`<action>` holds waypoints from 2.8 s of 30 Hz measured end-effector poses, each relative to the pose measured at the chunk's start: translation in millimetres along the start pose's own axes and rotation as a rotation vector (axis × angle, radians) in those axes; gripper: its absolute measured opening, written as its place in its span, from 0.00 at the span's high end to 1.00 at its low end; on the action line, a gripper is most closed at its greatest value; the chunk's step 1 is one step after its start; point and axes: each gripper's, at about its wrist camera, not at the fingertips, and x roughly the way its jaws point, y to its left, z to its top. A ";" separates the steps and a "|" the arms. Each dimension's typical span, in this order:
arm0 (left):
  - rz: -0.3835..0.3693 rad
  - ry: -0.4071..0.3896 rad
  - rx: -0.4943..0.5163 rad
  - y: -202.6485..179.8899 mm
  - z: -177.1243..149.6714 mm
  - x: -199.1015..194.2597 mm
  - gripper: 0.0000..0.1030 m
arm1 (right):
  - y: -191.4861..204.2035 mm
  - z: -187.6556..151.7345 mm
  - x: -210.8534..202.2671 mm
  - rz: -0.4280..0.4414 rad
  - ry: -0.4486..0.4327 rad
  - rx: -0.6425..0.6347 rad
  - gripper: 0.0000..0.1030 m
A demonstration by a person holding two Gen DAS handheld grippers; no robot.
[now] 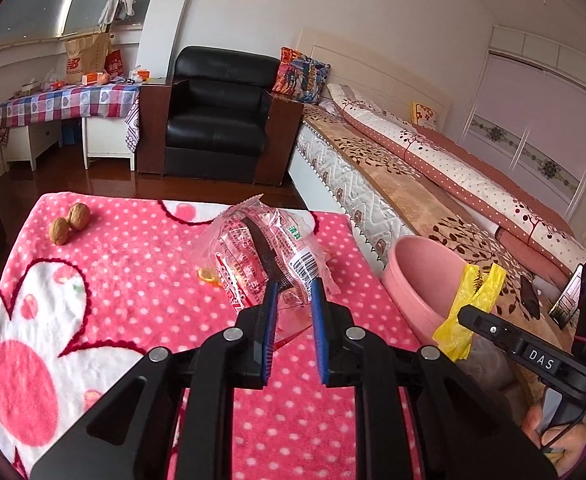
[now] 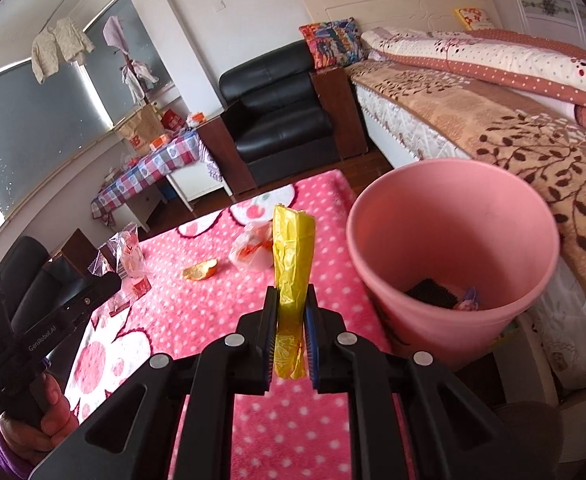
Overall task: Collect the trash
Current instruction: 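Carry the plastic bag and yellow wrapper over the pink bucket with both tools, then open the left tool to drop the plastic bag into the bucket, then open the right tool to drop the yellow wrapper into the bucket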
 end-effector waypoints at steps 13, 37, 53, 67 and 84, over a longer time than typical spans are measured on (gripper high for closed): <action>-0.101 0.012 0.095 -63.2 13.3 32.1 0.84 | -57.9 23.6 -31.4 -0.117 -0.142 0.054 0.88; -0.317 0.127 0.236 -168.5 2.9 106.7 0.84 | -127.3 31.9 -15.4 -0.196 -0.152 0.146 0.86; -0.346 0.203 0.234 -172.6 -4.6 129.1 0.71 | -135.3 34.0 1.8 -0.198 -0.130 0.164 0.84; -0.345 0.171 0.206 -162.3 0.2 107.8 0.70 | -118.7 32.3 -9.9 -0.180 -0.144 0.143 0.58; -0.266 0.069 0.162 -109.6 12.2 49.1 0.70 | -40.1 24.6 -27.9 -0.098 -0.143 0.051 0.55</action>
